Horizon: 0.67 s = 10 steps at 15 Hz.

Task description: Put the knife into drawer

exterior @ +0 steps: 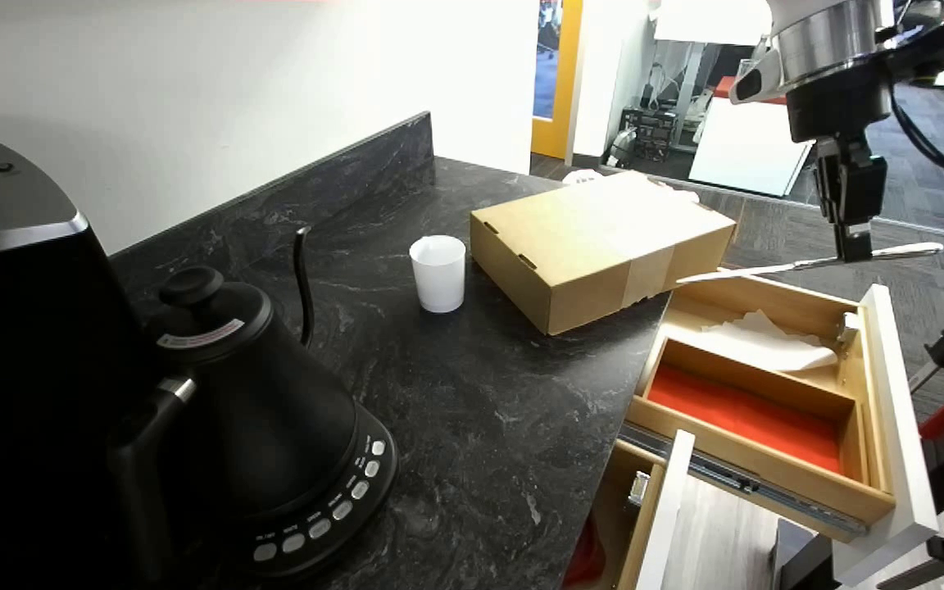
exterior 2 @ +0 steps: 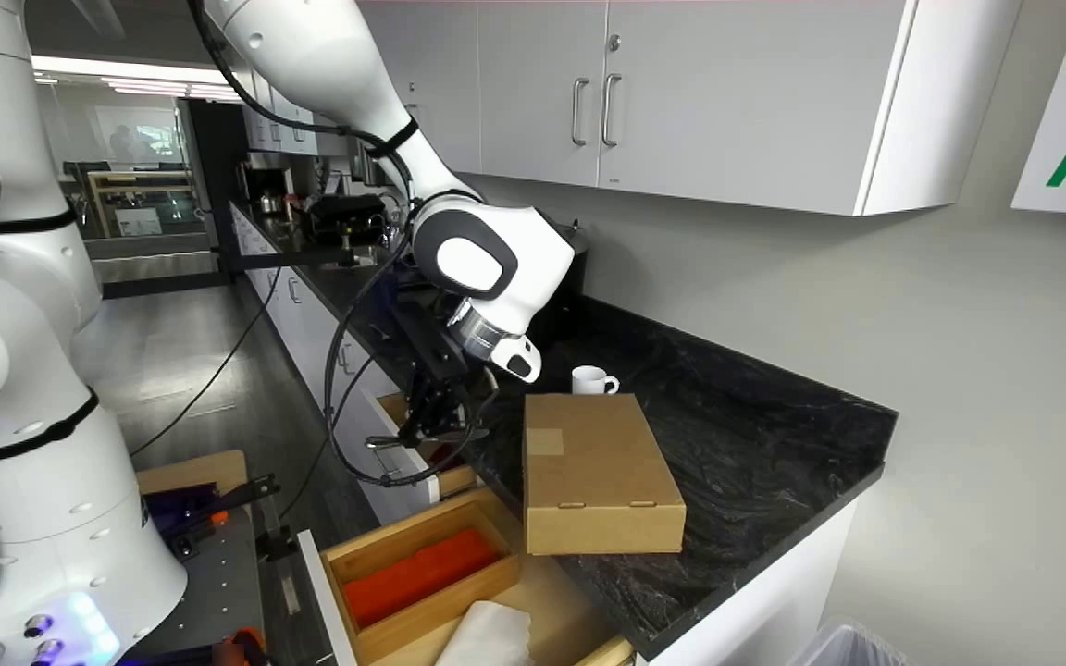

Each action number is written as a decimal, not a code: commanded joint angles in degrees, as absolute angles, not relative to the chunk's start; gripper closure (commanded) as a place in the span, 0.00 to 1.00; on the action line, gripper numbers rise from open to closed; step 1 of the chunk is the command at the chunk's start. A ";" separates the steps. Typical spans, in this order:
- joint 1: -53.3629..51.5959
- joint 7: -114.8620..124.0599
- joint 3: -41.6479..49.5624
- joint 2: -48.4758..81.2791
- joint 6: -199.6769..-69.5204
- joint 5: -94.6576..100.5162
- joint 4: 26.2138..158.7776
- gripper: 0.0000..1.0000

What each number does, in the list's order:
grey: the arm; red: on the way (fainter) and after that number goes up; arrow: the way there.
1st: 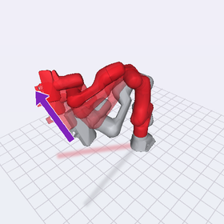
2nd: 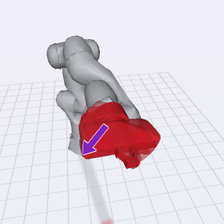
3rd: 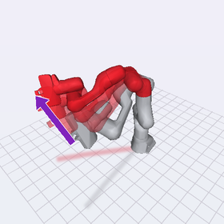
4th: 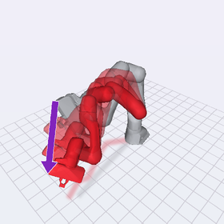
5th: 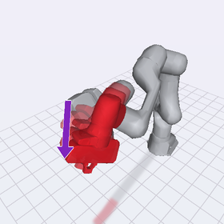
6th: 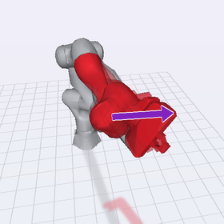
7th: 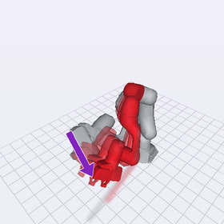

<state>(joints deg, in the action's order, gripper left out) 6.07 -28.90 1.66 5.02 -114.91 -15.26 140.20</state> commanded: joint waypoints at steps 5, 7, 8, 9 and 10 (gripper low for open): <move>6.45 -22.15 4.04 6.58 -113.92 -15.19 143.40 0.94; 6.58 -21.39 4.17 7.77 -114.14 -15.57 143.19 0.94; 6.65 -21.45 4.16 8.40 -114.68 -15.81 143.06 0.94; 6.67 -21.63 4.13 8.81 -115.62 -15.96 143.04 0.94; 6.71 -22.08 4.04 9.15 -116.35 -16.11 142.97 0.94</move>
